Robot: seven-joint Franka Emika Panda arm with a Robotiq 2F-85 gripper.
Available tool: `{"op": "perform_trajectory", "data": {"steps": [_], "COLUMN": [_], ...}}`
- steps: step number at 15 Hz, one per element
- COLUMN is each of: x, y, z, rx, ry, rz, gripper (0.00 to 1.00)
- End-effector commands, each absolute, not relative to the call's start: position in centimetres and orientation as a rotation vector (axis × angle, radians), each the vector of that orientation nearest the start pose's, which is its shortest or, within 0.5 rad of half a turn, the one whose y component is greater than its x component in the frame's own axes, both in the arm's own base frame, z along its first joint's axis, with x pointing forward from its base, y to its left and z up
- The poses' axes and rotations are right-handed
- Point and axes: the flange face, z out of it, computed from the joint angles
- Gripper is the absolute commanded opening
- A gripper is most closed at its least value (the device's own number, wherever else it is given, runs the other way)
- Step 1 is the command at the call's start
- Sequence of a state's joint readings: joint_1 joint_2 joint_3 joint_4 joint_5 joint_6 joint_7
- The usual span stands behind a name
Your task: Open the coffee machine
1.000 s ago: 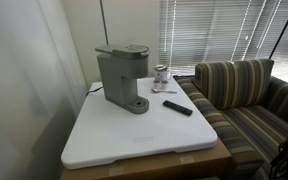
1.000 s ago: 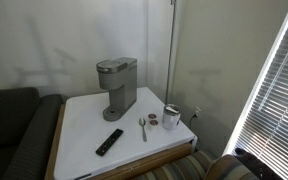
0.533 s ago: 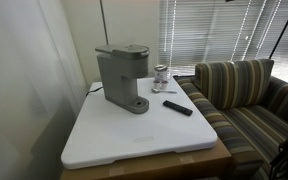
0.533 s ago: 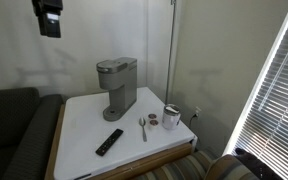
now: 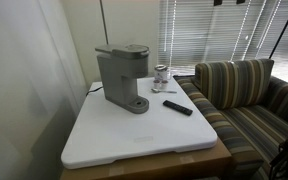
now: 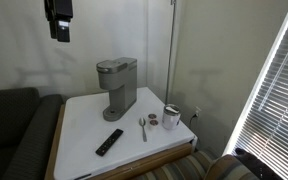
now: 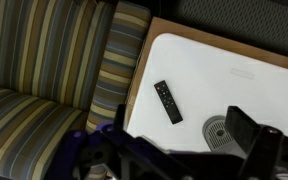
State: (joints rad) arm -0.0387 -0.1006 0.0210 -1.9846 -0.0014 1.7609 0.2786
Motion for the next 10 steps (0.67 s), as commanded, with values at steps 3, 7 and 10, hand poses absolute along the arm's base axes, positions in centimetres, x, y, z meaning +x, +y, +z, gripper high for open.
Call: {"op": "perform_trajectory", "data": {"steps": [3, 7, 10], "x": [55.8, 58.2, 59.8], "y": [0.3, 1.3, 1.9], "z": [46.7, 43.3, 41.6], "rx": [-2.889, -2.650, -2.548], "ry": [0.829, 0.974, 0.928], "rz": [0.319, 0.432, 0.369], "gripper": [1.00, 1.00, 1.00]}}
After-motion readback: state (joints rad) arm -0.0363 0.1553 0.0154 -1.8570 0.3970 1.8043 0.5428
